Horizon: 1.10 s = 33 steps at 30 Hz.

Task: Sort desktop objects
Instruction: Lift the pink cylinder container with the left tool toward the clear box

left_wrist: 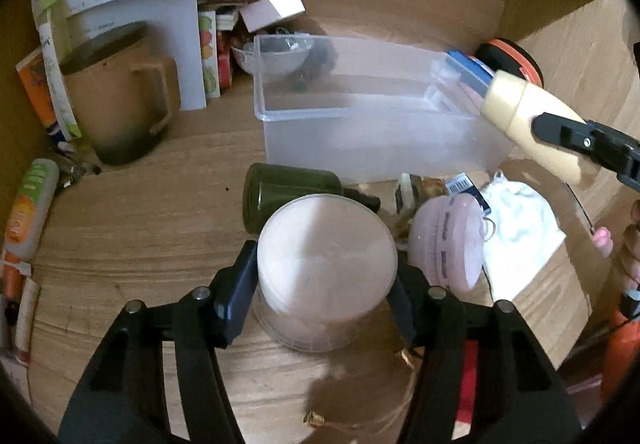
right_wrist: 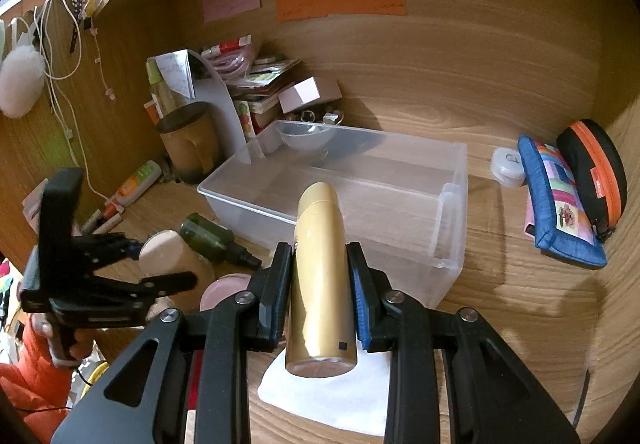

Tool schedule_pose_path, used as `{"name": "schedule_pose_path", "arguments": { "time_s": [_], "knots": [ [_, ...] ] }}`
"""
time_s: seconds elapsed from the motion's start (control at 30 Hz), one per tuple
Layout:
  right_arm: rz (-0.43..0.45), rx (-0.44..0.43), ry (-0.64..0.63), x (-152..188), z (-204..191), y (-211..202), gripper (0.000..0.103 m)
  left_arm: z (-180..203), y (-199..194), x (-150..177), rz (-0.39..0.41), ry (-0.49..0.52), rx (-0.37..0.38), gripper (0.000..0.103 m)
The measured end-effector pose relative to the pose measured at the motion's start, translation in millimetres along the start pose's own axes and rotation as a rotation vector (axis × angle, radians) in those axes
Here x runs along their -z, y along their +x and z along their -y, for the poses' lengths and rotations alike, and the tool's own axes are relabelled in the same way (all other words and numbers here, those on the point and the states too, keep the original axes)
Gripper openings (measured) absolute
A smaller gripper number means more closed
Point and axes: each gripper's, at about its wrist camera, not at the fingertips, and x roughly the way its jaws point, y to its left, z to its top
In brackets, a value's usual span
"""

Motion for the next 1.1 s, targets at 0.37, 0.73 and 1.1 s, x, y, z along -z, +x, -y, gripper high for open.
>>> {"name": "schedule_pose_path", "arguments": {
  "time_s": [0.37,0.73,1.1],
  "knots": [
    [0.011,0.002,0.030,-5,8,-5,0.025,-19,-18,-6,0.037,-0.097,0.027,0.056],
    [0.052,-0.004,0.045,-16,15,-12,0.025,-23,-59,-53,0.145,-0.078,0.009,0.056],
    [0.081,-0.011,0.072,-36,30,-2,0.025,-14,-49,-104,0.157,-0.070,0.054,0.056]
  ]
}}
